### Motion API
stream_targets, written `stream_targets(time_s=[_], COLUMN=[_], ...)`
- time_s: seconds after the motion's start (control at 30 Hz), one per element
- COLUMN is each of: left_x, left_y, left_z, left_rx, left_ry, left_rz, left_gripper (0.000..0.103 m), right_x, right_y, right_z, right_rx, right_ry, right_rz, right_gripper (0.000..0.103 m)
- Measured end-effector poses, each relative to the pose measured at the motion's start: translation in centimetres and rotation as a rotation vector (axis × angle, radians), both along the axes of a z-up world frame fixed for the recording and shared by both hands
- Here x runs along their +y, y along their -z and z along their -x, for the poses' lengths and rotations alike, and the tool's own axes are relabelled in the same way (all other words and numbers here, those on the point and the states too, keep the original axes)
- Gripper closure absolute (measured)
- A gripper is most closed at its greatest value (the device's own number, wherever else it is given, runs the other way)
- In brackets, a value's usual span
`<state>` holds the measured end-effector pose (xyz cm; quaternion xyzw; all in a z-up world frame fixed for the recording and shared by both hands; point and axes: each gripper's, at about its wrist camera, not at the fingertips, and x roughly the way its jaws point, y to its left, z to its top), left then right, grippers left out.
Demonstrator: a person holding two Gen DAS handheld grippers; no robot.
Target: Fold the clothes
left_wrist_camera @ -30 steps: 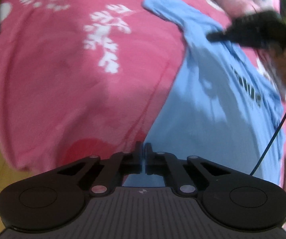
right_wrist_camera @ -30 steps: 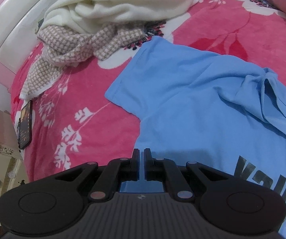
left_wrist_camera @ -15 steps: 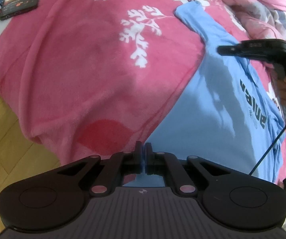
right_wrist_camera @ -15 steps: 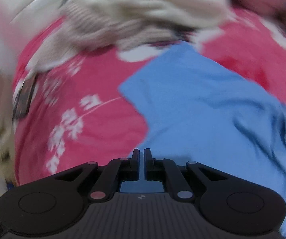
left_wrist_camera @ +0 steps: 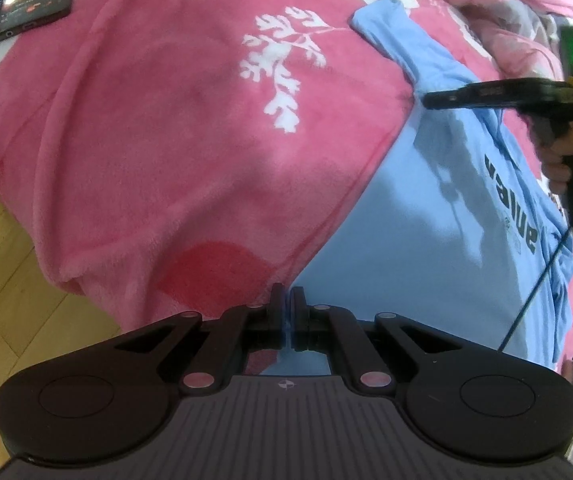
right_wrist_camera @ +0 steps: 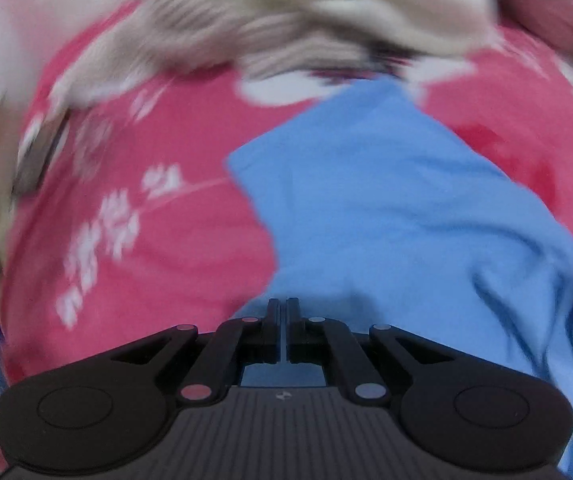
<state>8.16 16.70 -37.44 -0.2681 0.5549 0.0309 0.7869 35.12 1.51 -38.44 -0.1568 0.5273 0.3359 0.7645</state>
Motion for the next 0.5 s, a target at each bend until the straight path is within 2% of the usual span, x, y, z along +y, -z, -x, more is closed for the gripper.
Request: stream_targets(time_s=[0.07, 0.23, 0.37, 0.5], left_x=[0.0, 0.0, 1.7, 5.6], left_y=[0.1, 0.4, 0.5, -0.5], left_z=[0.1, 0.2, 0.5, 1.4], left_rx=[-0.004, -0.02, -0.036, -0.052], left_ry=[0.008, 0.036, 0.052, 0.001], left_rz=[-0.005, -0.005, 0.055, -0.004], left_gripper=[0.102, 0.1, 0.096, 0.097], right_x=[0.6, -0.8, -2.3, -4.2], right_y=[0.9, -0.1, -1.9, -3.4], right_z=[-1.0, -3.2, -2.3, -0.7], right_rx=[-0.059, -0.147, -0.127, -0.091], right_ry=[0.014, 0.207, 0.242, 0.281], right_rz=[0.027, -0.01, -0.055, -0.09], right_gripper=[0.103, 0.102, 0.101, 0.101])
